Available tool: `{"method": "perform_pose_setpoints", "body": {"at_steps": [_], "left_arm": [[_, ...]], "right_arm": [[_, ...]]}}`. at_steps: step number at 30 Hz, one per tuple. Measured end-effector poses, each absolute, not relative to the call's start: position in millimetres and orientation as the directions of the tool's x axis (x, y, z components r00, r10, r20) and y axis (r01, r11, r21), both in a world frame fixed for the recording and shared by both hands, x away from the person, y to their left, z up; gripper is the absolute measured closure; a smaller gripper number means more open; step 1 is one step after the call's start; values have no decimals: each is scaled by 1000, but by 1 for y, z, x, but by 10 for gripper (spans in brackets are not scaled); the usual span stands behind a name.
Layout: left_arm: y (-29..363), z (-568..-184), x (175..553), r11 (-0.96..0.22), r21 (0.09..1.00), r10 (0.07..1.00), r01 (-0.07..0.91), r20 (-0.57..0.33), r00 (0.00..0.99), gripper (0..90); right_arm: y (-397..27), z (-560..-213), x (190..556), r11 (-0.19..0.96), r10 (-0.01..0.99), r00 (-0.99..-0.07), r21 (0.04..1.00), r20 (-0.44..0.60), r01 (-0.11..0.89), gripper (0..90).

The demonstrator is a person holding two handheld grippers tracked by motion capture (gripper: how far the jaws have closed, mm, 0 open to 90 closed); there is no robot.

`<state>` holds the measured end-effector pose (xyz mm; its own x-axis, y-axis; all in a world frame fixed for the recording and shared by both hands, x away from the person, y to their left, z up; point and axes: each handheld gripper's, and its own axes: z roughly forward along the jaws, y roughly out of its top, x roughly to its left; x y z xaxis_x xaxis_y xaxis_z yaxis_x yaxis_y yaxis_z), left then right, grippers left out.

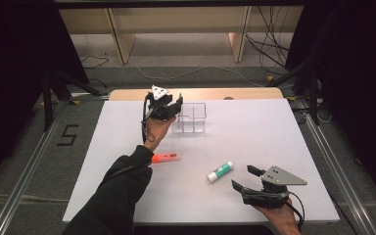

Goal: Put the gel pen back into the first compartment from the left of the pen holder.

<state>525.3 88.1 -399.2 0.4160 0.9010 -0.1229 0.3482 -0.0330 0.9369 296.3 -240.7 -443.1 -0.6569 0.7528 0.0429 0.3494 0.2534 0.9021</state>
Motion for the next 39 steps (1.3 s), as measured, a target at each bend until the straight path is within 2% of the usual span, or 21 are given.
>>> {"method": "perform_pose_setpoints", "body": {"at_steps": [5,13,17,39], "left_arm": [[101,-382,514,-34,917,871,398,-169,462,444],[121,-369,493,-102,897,843,431,-152,517,323],[128,-368,486,-129,890,830,438,-145,539,290],[134,-376,461,-349,834,739,428,-36,673,240]], "right_arm": [[-241,-442,296,256,754,-655,901,39,349,258],[-240,-443,297,258,753,-657,902,37,346,258],[-240,-443,297,259,755,-655,900,37,351,258],[-240,-442,296,260,750,-661,902,36,344,258]]}}
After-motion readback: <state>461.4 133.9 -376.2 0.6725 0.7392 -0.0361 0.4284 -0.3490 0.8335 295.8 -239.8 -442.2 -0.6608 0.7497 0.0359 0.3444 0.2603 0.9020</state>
